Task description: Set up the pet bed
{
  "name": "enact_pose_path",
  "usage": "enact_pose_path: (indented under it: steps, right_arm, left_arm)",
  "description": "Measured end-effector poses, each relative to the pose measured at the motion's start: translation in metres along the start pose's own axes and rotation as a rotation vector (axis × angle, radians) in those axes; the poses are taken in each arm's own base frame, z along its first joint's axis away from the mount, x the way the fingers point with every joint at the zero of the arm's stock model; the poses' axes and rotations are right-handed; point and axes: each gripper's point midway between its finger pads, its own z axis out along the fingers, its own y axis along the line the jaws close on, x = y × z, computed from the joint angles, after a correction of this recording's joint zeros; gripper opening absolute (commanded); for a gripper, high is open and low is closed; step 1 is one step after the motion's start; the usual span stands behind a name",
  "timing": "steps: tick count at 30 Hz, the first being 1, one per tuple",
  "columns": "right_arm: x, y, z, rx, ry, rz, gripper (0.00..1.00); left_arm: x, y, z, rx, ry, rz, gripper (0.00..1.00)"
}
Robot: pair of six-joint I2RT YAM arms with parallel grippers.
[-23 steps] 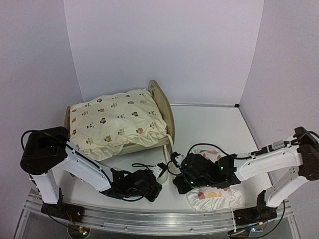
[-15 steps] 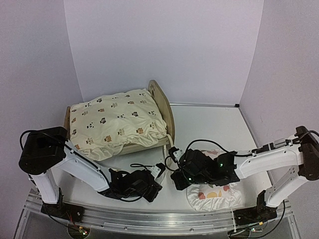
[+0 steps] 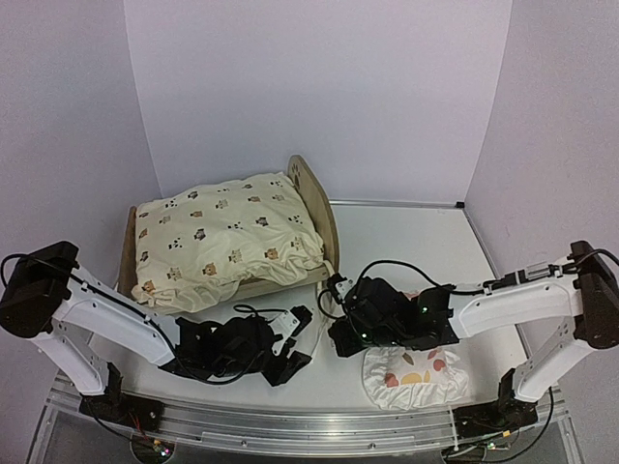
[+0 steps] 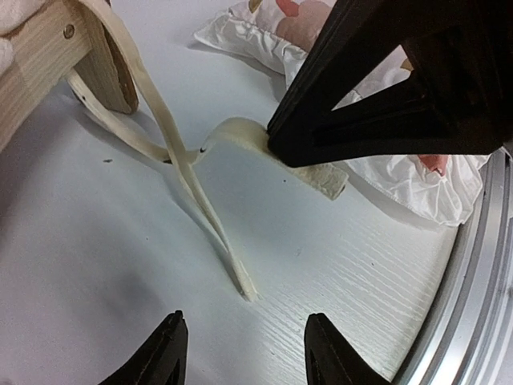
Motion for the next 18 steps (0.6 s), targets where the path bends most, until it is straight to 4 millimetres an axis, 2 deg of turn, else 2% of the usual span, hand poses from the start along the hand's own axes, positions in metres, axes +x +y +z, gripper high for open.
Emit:
enact_pose_path:
  steps: [4,8,12,15,18]
  right_arm:
    - [-0.003,0.001,0.000,-0.017,0.001,0.014,0.00]
    - [-0.009,0.005,-0.001,-0.038,-0.004,0.025,0.00]
    - [-0.013,0.009,-0.002,-0.058,-0.005,0.031,0.00]
    - [-0.014,0.012,-0.002,-0.069,-0.003,0.032,0.00]
    - [-0.014,0.012,-0.002,-0.073,-0.001,0.032,0.00]
  left_arm:
    - [-0.009,0.006,0.000,-0.042,-0.038,0.081,0.51]
    - [-0.027,0.011,0.000,-0.054,-0.112,0.134,0.51]
    - [-0.040,0.024,0.007,-0.053,-0.160,0.148,0.51]
    - [-0.042,0.031,0.015,-0.051,-0.173,0.174,0.54]
    - [-0.036,0.029,0.026,-0.005,-0.165,0.214,0.56]
